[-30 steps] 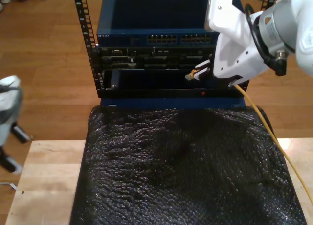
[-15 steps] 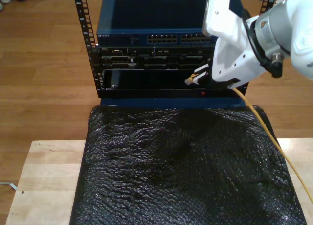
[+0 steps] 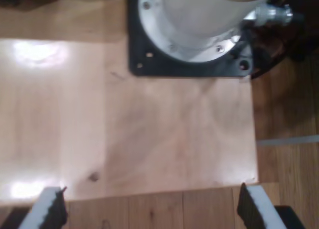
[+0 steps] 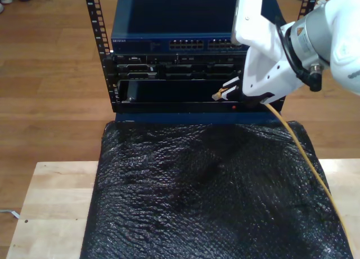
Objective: Grab the cable and plug it in
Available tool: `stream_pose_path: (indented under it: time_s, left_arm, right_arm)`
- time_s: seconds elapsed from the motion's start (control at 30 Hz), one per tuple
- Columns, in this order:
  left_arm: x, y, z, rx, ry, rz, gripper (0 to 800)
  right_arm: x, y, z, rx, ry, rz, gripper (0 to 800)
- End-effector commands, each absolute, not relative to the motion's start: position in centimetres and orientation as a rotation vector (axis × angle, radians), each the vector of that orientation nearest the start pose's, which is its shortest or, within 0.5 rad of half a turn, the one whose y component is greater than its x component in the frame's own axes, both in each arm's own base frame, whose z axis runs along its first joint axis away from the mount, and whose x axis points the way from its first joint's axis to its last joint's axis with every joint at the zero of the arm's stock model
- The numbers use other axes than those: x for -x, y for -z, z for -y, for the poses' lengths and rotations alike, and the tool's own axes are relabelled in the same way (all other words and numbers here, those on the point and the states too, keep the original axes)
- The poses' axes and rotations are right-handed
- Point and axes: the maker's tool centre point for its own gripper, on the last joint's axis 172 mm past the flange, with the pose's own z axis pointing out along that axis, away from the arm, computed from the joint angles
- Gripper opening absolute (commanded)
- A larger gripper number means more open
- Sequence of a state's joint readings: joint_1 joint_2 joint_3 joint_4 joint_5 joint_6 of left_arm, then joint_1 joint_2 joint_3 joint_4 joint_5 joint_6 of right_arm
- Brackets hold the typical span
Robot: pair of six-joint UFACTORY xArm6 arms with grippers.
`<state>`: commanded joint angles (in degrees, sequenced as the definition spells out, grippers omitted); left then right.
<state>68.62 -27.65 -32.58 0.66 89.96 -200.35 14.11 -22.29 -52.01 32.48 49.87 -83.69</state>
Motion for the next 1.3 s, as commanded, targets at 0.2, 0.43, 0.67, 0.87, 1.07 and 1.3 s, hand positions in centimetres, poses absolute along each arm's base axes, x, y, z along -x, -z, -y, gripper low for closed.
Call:
stream_pose_path:
  time_s: [0.2, 0.43, 0.67, 0.87, 1.07, 1.3]
  left_arm:
    - [-3.5, -15.9, -15.7, 2.483, 0.428, -2.618, 799]
    - [-1.3, -14.5, -13.8, 2.509, 0.484, -2.645, 799]
    - [-0.8, -13.2, -11.8, 2.521, 0.539, -2.671, 799]
    - [-0.8, -11.4, -11.6, 2.496, 0.521, -2.673, 799]
    - [-1.1, -9.7, -12.4, 2.426, 0.47, -2.675, 799]
    - [-1.2, -8.7, -12.7, 2.373, 0.458, -2.688, 799]
  right_arm:
    - [-44.5, -34.1, -19.9, 2.132, 0.913, 1.849, 0]
    - [-44.5, -34.0, -19.8, 2.134, 0.909, 1.847, 0]
    - [-44.5, -33.9, -19.8, 2.133, 0.907, 1.847, 0]
    - [-44.4, -33.9, -19.9, 2.131, 0.905, 1.85, 0]
    - [-44.5, -33.8, -19.9, 2.133, 0.904, 1.848, 0]
    - [-44.6, -33.4, -19.9, 2.135, 0.894, 1.847, 0]
